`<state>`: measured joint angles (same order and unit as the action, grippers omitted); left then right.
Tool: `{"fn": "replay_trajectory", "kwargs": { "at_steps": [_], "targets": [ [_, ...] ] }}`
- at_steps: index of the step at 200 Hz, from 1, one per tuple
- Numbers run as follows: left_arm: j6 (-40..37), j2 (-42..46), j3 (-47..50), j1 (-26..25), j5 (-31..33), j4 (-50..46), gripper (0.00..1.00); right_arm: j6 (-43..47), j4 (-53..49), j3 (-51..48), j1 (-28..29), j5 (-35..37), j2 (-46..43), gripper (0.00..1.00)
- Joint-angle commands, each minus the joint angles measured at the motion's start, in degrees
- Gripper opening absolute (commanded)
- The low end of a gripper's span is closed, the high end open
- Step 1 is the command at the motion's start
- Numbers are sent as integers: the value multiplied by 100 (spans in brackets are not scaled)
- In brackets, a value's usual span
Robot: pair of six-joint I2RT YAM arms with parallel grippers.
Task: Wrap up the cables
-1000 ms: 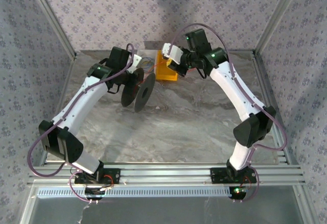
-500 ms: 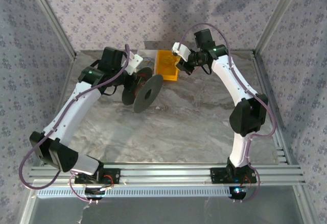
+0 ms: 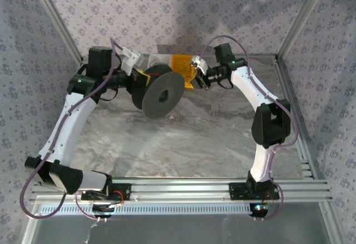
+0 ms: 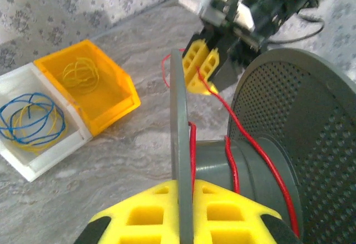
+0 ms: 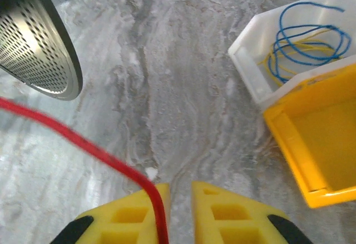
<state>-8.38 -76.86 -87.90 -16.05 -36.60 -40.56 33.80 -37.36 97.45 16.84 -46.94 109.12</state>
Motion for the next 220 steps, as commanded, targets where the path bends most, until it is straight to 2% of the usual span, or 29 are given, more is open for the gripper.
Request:
{"fn": "replay_trajectory", "kwargs": {
  "at_steps": [1, 57, 109, 189, 202, 220],
  "targets": [
    [468, 518, -134, 191, -1277, 752, 0, -396, 484, -429, -286, 69, -48, 24],
    [1247, 661, -19, 542, -1263, 1680, 0, -775, 1104, -1222, -294, -129, -166, 24],
    [2155, 624, 37, 831, -1569, 2653, 0, -963, 1410, -1690, -279, -228, -249, 24],
    [3283, 373, 66, 1060, -1226, 3839, 0, -1361, 2013, -2430, -114, -300, -404, 25],
    [3375, 340, 67, 1060, -1114, 3931, 0, -1428, 2091, -2500, -60, -292, -400, 19],
    [3478, 308, 38, 1068, -824, 3976, 0, -1511, 2181, -2594, 42, -253, -401, 1]
  ]
}}
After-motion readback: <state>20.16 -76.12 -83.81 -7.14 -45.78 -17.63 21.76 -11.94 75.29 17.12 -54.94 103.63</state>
